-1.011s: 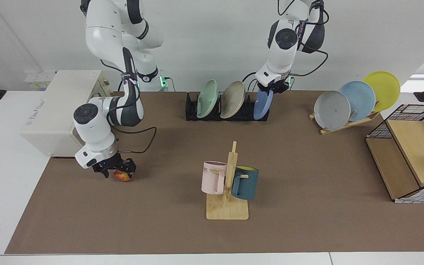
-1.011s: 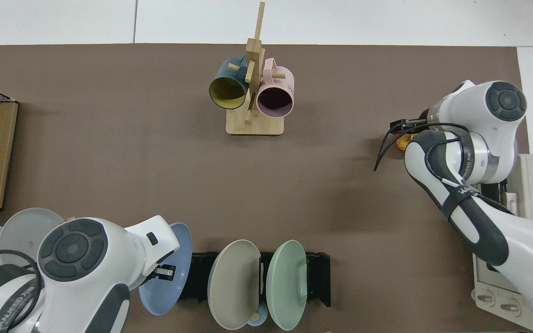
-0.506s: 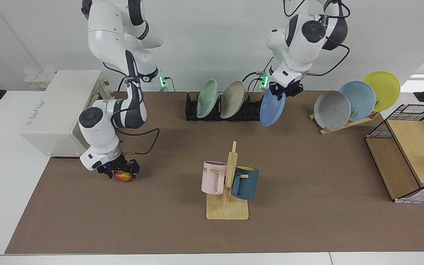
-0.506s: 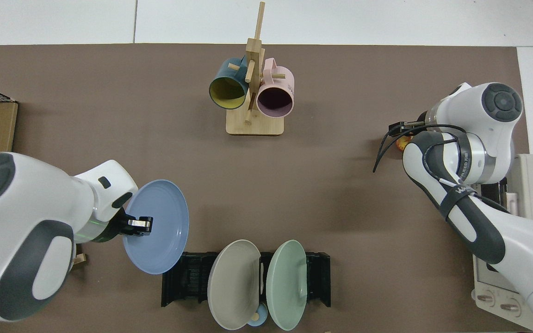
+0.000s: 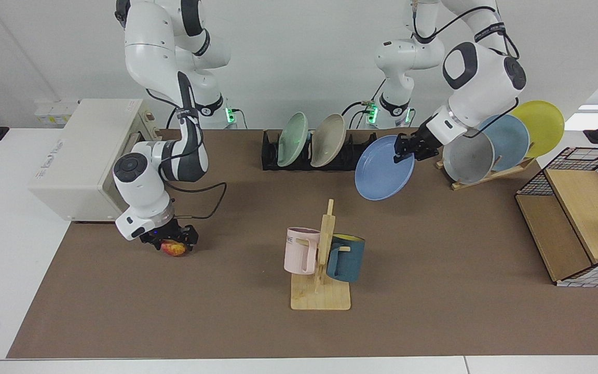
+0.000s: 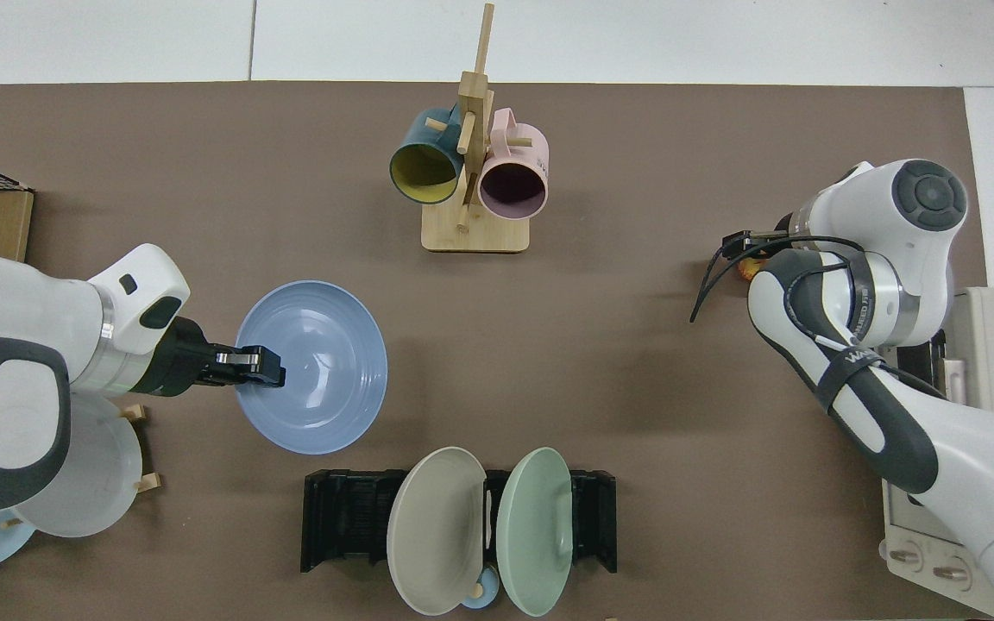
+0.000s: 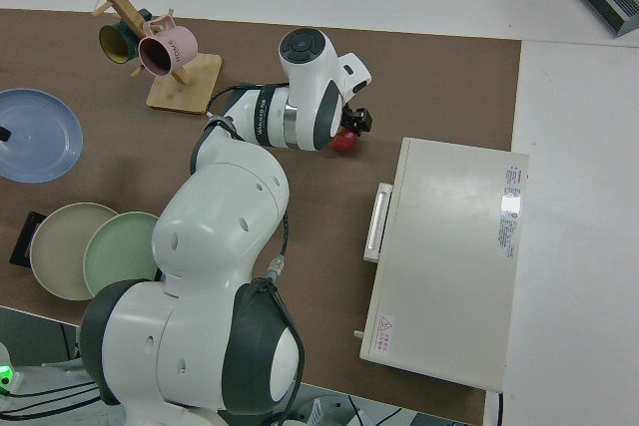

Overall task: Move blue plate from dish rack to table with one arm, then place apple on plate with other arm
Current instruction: 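Carry the blue plate to the table center with the left gripper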

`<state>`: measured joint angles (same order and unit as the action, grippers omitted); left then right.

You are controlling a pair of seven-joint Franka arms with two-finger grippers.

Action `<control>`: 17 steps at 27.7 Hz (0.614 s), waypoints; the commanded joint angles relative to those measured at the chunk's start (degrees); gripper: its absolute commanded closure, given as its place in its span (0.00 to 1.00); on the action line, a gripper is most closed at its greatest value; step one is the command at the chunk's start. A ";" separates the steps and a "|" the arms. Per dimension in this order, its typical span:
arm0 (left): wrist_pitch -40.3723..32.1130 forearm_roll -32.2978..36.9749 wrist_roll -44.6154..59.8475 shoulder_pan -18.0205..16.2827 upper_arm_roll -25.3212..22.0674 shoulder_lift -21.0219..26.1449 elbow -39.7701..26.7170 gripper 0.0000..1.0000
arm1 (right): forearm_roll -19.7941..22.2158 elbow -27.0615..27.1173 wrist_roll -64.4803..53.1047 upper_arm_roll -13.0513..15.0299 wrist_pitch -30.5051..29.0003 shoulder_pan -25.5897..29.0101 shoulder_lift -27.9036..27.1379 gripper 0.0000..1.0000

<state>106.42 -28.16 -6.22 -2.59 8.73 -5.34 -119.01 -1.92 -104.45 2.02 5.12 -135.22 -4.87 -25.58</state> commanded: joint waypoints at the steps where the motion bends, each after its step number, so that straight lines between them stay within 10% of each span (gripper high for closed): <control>1: 2.64 -5.05 -4.84 -0.75 0.06 6.39 0.45 1.00 | 0.07 -0.75 1.67 -0.20 -0.22 0.21 0.09 0.00; 4: 4.58 -9.00 -7.65 -1.45 0.06 8.15 0.36 1.00 | 0.07 -0.75 1.58 -0.20 -0.22 0.21 0.09 0.05; 9: 4.84 -15.33 -12.92 -3.65 0.67 11.22 0.36 1.00 | -0.02 -0.75 2.72 -0.20 0.22 0.12 0.18 0.95; 17: 8.53 -19.03 -13.29 -2.42 3.57 13.07 -0.78 1.00 | -0.02 -0.23 2.99 -0.20 1.80 0.12 0.18 1.00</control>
<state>112.09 -44.19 -18.77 -5.34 10.11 7.27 -119.06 -1.92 -104.84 3.35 5.15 -135.15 -4.87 -25.54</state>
